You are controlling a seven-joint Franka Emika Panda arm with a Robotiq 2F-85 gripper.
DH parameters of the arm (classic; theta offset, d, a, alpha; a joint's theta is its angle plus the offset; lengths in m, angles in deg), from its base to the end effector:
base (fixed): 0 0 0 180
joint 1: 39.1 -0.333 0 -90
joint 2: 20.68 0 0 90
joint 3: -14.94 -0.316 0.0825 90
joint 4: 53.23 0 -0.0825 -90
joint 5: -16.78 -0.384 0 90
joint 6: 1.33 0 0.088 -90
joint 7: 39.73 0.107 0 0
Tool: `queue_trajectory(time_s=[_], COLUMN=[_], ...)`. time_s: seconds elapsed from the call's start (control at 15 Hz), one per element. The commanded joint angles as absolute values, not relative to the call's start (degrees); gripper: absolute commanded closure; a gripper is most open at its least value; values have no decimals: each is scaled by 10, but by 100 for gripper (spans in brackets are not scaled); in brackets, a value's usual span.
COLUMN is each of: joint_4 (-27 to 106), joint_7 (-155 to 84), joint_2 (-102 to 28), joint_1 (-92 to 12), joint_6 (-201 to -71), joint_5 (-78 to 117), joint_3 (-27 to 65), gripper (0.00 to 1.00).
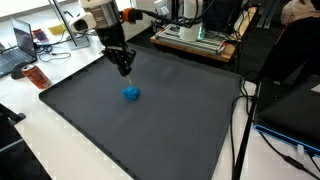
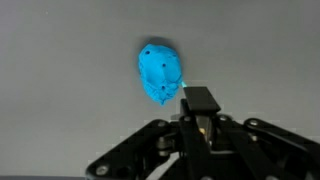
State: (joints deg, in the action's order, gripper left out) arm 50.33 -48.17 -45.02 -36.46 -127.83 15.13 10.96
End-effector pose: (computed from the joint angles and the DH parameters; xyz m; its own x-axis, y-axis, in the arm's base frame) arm 0.6444 0.0128 0.3076 0.9889 0.1474 -0.0164 0.1463 -0.9878 -0.0543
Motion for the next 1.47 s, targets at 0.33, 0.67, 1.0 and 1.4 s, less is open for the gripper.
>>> queue_trajectory(time_s=[0.33,0.67,1.0,1.4], joint_4=[528,529,532,522], joint_7=[-590,-677,-769,-756], joint_2=[-434,-441,-450,-463], joint_1=[-310,-269,-239,-244], joint_6=[-1293,-1288,-1280,-1280], joint_5=[41,-33,-100,-95], joint_3=[106,95,91,106], gripper=[97,97,97,88])
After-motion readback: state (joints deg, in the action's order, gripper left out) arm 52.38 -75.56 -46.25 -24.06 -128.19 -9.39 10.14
